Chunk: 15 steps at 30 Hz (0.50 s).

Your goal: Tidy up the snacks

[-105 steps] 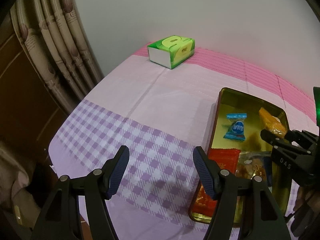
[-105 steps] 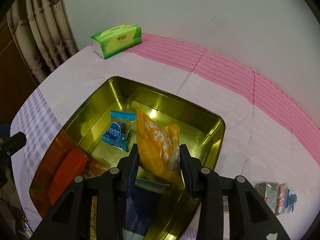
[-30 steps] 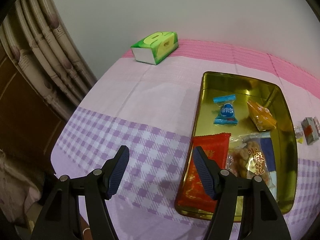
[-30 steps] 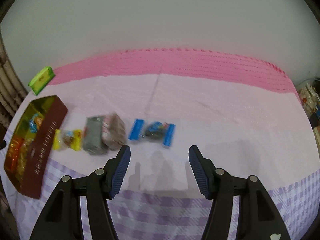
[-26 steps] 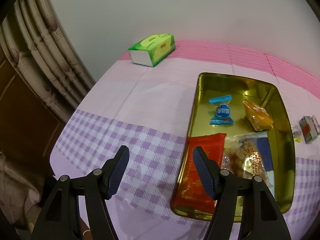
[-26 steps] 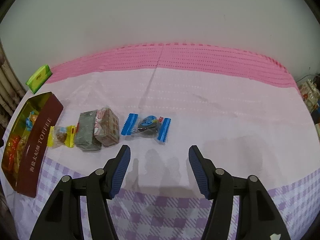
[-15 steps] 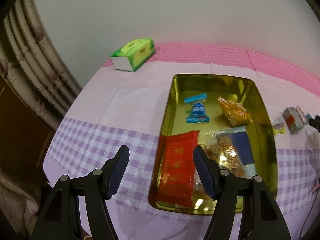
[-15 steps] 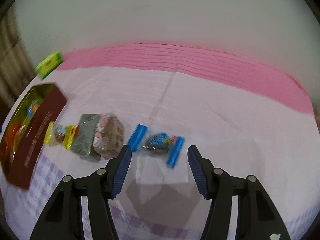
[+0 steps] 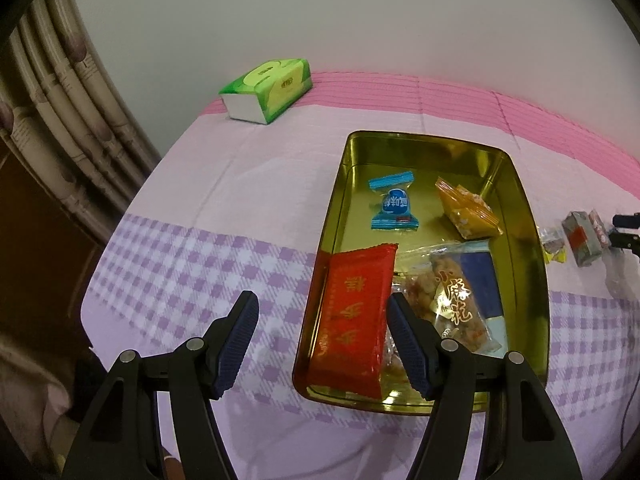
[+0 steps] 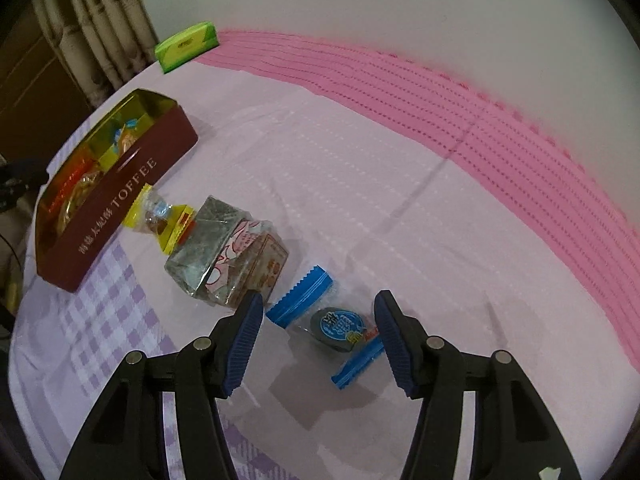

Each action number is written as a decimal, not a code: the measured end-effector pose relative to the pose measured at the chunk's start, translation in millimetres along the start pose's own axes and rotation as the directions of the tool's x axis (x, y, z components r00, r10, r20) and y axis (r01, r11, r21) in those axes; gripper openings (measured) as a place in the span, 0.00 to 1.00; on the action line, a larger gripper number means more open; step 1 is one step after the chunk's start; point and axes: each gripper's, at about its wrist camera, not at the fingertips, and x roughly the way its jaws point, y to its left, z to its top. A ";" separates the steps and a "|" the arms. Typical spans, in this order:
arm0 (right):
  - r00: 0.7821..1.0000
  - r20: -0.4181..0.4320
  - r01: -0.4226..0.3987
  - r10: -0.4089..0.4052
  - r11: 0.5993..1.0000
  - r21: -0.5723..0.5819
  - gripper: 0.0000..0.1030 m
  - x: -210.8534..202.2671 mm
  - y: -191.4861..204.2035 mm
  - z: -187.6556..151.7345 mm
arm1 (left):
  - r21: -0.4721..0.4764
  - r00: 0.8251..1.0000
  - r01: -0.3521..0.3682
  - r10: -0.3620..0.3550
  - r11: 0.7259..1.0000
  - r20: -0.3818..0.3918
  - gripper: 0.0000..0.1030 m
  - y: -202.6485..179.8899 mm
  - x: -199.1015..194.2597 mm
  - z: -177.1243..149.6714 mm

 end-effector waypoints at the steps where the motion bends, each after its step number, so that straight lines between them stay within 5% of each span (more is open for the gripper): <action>1: 1.000 0.008 -0.005 0.005 1.000 0.006 0.53 -2.8 -0.7 -5.4 | 0.000 1.000 0.001 -0.001 1.000 0.000 0.65 -0.1 0.0 0.2; 9: 1.000 0.021 0.008 -0.009 0.999 0.045 0.53 -7.2 10.9 -39.5 | 0.060 0.999 0.038 -0.039 0.997 0.022 0.65 -28.0 -3.4 8.7; 15: 0.995 0.090 0.010 -0.031 0.974 0.227 0.53 -4.7 0.4 -45.3 | 0.125 0.996 0.075 -0.081 0.989 0.048 0.65 -60.2 -9.1 17.6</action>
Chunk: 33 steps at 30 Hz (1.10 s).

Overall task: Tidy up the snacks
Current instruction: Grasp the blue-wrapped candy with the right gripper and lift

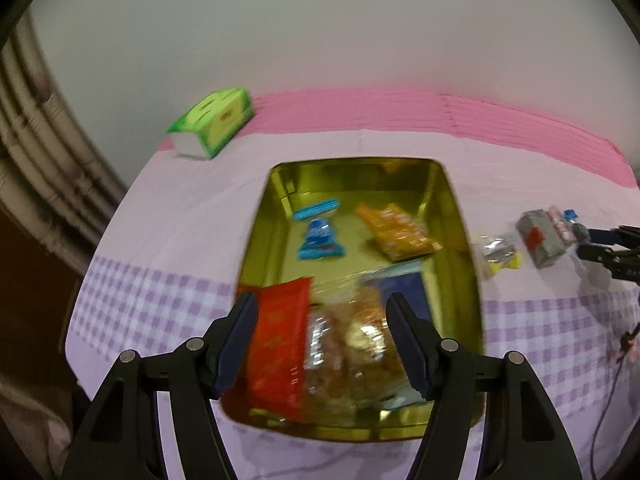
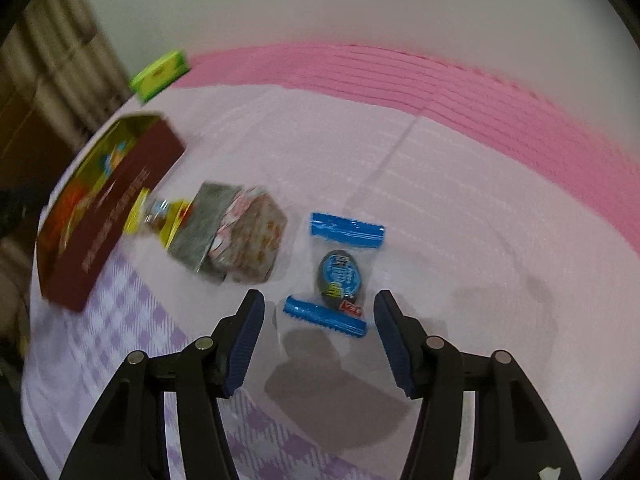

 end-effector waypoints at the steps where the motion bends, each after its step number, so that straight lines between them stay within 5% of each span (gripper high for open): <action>1: 1.000 0.008 0.000 0.000 1.000 0.024 0.53 0.3 -0.5 0.2 | 0.009 1.000 0.004 -0.004 1.000 0.007 0.65 -4.3 -0.5 1.5; 11: 0.993 0.060 0.093 -0.100 0.988 0.123 0.52 3.3 15.3 2.5 | 0.090 0.993 0.115 -0.117 0.989 0.022 0.65 -45.8 3.2 19.5; 26: 0.972 0.100 0.194 -0.212 0.967 0.168 0.26 3.5 15.6 -8.0 | 0.230 0.979 0.202 -0.206 0.952 -0.008 0.65 -83.3 18.2 40.2; 33: 0.942 0.130 0.257 -0.308 0.916 0.309 0.24 -17.0 -13.8 -32.8 | 0.346 0.970 0.238 -0.240 0.907 -0.038 0.65 -101.1 26.4 44.5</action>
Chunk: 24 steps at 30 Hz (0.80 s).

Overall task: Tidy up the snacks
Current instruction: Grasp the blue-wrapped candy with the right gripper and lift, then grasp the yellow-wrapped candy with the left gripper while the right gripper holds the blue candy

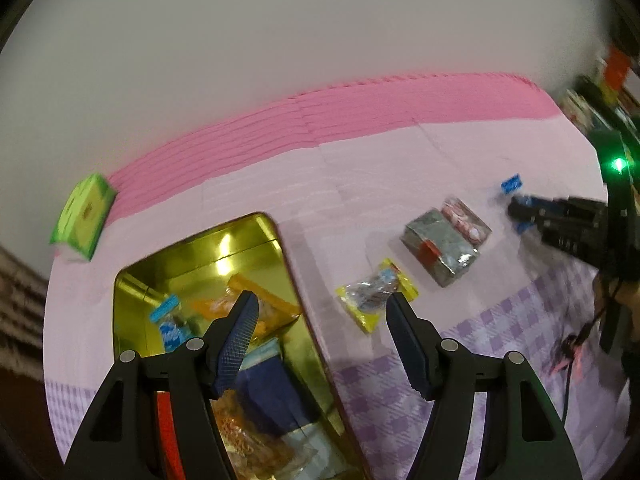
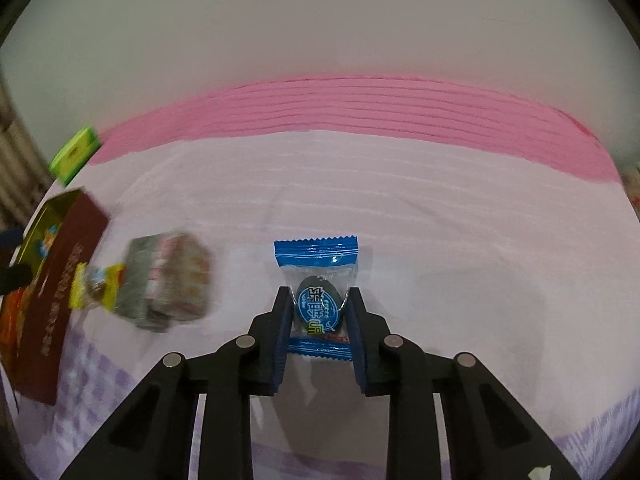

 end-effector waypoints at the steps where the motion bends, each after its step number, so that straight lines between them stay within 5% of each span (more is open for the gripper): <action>1: 1.000 0.009 0.020 -0.020 1.000 0.019 0.24 -2.3 -7.1 -2.0 | 0.024 1.000 0.003 -0.003 1.000 -0.002 0.65 -1.9 0.6 1.4; 11: 0.990 0.063 0.120 -0.124 0.991 0.060 0.23 -12.2 -28.5 -18.9 | 0.171 0.999 0.041 -0.034 0.984 -0.042 0.65 -17.7 19.0 16.7; 24: 0.992 0.065 0.106 -0.110 0.992 0.072 0.24 -8.0 -30.6 -18.6 | 0.357 0.990 0.087 -0.040 0.930 -0.135 0.65 -44.9 54.1 19.4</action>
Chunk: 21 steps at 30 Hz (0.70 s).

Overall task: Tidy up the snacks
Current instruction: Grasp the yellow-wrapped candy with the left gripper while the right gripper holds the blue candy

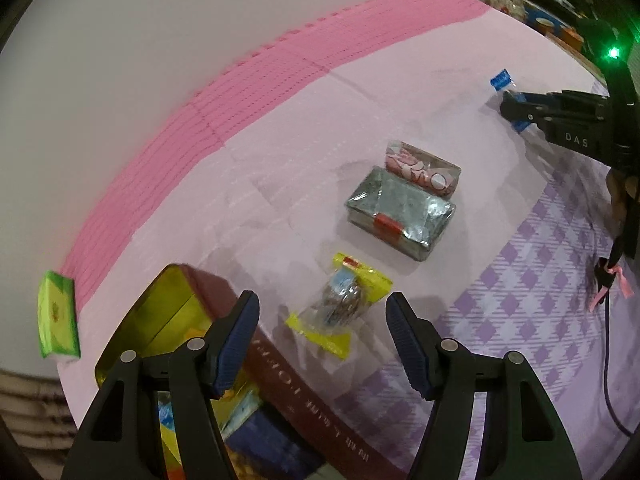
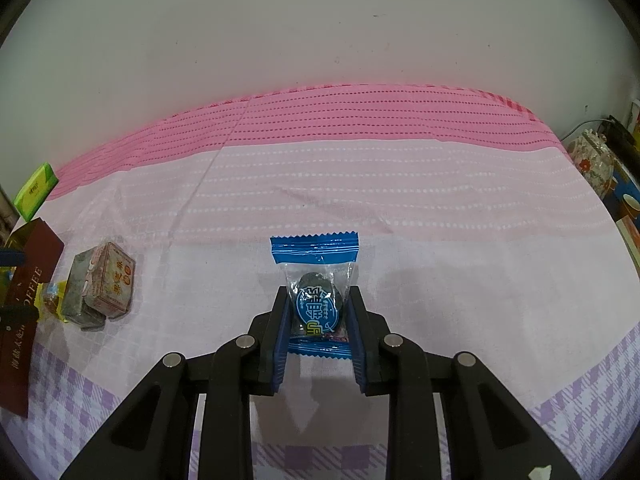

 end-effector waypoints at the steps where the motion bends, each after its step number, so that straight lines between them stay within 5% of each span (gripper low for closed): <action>1: 1.000 0.000 -0.001 0.001 1.000 0.001 0.24 -0.1 0.0 0.0 | 0.006 1.000 0.005 -0.005 1.000 -0.005 0.65 -0.5 2.8 2.3; 7: 1.000 0.001 -0.008 0.008 1.000 0.005 0.24 -1.7 -0.6 -0.4 | -0.003 0.999 0.027 -0.027 1.000 -0.040 0.63 1.0 21.8 12.0; 14: 1.000 0.000 -0.012 0.012 1.000 0.008 0.25 0.2 -1.8 0.1 | -0.033 0.993 0.082 -0.084 0.996 -0.079 0.42 1.0 36.0 14.2; 21: 1.000 0.000 -0.013 0.013 1.000 0.008 0.26 -0.5 -1.2 -0.1 | -0.070 0.988 0.112 -0.118 0.991 -0.102 0.31 -5.9 35.4 8.6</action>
